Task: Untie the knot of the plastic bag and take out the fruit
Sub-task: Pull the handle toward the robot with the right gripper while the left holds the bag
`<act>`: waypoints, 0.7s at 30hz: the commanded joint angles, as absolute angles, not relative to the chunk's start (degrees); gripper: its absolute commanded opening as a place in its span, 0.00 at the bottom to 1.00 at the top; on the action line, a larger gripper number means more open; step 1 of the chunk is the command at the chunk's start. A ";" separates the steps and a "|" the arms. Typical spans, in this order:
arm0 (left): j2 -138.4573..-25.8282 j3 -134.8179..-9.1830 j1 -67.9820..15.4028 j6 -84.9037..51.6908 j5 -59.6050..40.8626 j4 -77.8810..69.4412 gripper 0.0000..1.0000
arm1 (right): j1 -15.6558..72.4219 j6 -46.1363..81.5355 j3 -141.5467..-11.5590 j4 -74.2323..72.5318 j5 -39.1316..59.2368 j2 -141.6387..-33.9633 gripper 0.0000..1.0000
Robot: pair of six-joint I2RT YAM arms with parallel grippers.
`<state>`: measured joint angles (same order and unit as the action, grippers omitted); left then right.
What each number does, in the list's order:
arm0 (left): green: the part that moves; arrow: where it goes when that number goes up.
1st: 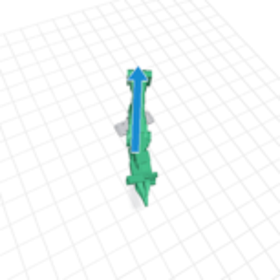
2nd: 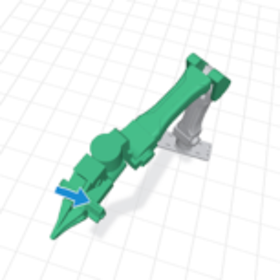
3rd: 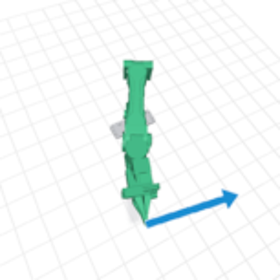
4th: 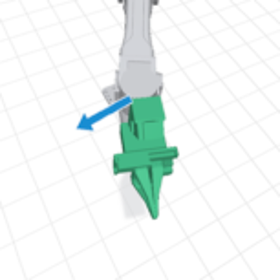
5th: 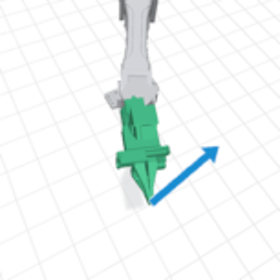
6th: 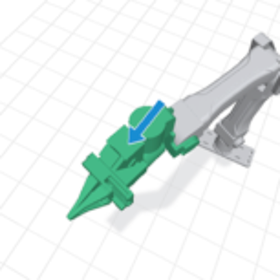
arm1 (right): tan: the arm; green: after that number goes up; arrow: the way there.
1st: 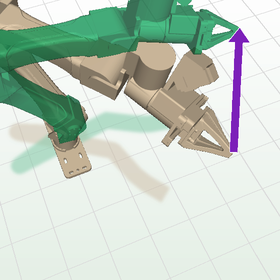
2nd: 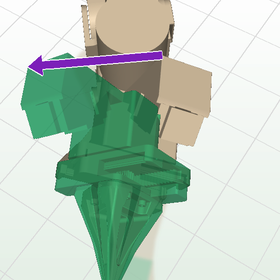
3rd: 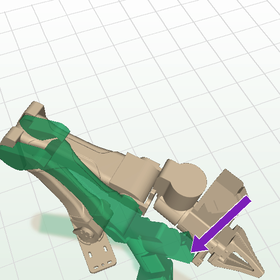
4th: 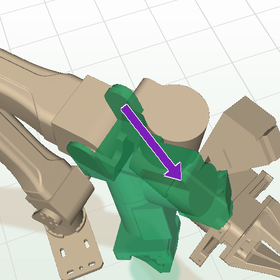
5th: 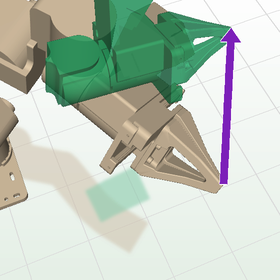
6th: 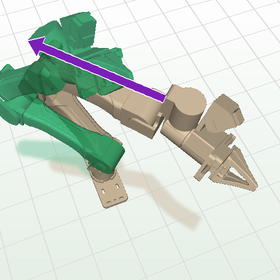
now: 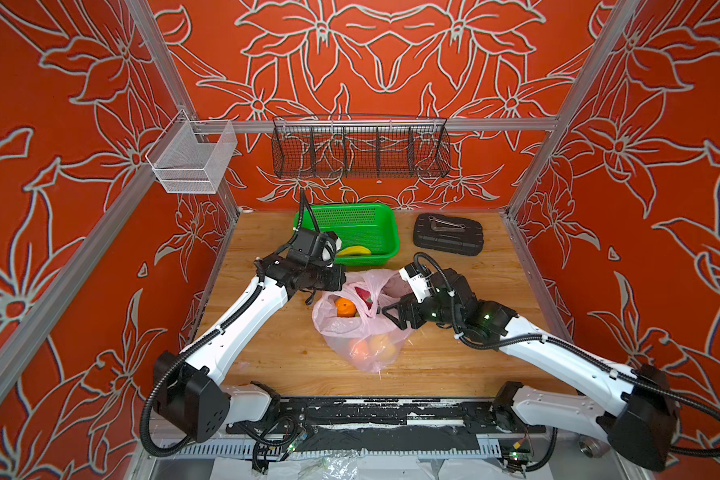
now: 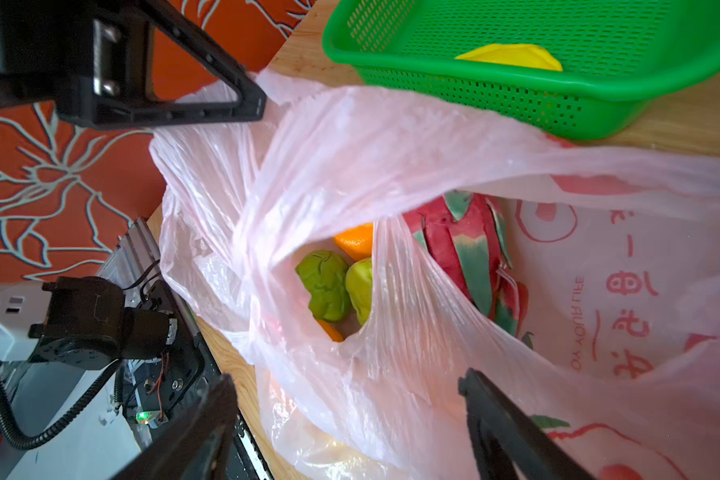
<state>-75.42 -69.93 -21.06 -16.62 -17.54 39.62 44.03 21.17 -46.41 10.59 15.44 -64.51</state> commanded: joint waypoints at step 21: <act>-77.95 -68.56 -16.08 -29.43 -17.84 35.33 0.00 | 50.82 17.04 -45.46 6.64 36.06 -75.02 0.34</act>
